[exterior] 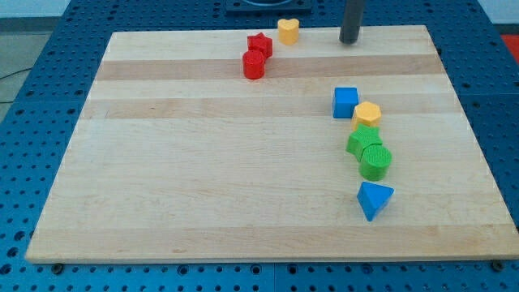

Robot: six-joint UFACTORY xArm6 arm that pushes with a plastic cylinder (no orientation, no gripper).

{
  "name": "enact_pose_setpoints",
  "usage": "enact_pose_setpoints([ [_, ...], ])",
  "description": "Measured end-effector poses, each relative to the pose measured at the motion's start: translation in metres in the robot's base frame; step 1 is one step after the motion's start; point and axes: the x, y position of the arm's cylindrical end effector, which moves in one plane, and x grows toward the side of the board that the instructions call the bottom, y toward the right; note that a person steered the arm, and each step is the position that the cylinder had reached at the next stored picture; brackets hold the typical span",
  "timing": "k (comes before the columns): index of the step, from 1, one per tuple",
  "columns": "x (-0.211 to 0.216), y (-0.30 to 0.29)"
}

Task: Move the blue cube to the top left of the yellow hexagon

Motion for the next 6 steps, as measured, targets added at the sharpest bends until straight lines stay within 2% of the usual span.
enact_pose_setpoints([
  [1,0.058,-0.011],
  [3,0.063,-0.031],
  [4,0.112,-0.022],
  [5,0.126,0.038],
  [6,0.151,0.038],
])
